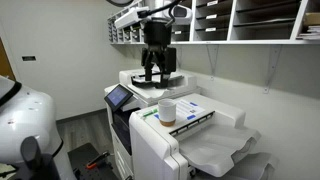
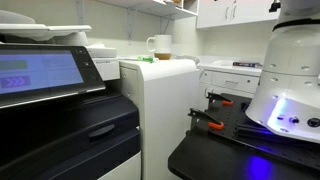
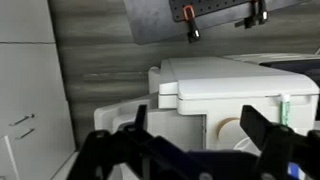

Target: Put the marker in the cup

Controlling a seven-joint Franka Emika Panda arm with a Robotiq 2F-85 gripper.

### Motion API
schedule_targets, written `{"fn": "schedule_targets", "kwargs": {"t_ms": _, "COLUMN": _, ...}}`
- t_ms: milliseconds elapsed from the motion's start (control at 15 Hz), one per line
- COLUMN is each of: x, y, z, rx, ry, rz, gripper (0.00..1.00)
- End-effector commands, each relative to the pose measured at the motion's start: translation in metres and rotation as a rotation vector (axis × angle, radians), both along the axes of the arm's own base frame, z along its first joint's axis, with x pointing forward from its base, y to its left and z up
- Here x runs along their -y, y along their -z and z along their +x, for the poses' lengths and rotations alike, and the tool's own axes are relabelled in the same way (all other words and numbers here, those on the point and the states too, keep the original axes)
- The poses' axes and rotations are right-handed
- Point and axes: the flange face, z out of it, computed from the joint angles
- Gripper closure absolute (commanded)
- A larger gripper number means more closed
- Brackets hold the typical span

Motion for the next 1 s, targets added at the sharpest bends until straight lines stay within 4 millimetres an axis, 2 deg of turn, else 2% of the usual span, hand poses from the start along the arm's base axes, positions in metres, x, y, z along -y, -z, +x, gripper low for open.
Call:
{"fn": "schedule_targets", "kwargs": {"t_ms": 0, "x": 0.0, "y": -0.001, "z": 0.0, "rx": -0.001, "ry": 0.0, "rz": 0.001, "gripper": 0.0}}
{"fn": "schedule_targets", "kwargs": {"t_ms": 133, "x": 0.0, "y": -0.001, "z": 0.0, "rx": -0.001, "ry": 0.0, "rz": 0.001, "gripper": 0.0}}
{"fn": "schedule_targets", "kwargs": {"t_ms": 333, "x": -0.027, "y": 0.012, "z": 0.016, "rx": 0.007, "ry": -0.015, "rz": 0.035, "gripper": 0.0}}
{"fn": "schedule_targets", "kwargs": {"t_ms": 467, "x": -0.061, "y": 0.028, "z": 0.031, "rx": 0.01, "ry": -0.055, "rz": 0.027, "gripper": 0.0}}
{"fn": "schedule_targets", "kwargs": {"t_ms": 733, "x": -0.131, "y": 0.073, "z": 0.064, "rx": -0.022, "ry": -0.125, "rz": 0.0, "gripper": 0.0}}
{"fn": "schedule_targets", "kwargs": {"t_ms": 933, "x": -0.17, "y": 0.113, "z": 0.087, "rx": -0.025, "ry": -0.193, "rz": -0.008, "gripper": 0.0}}
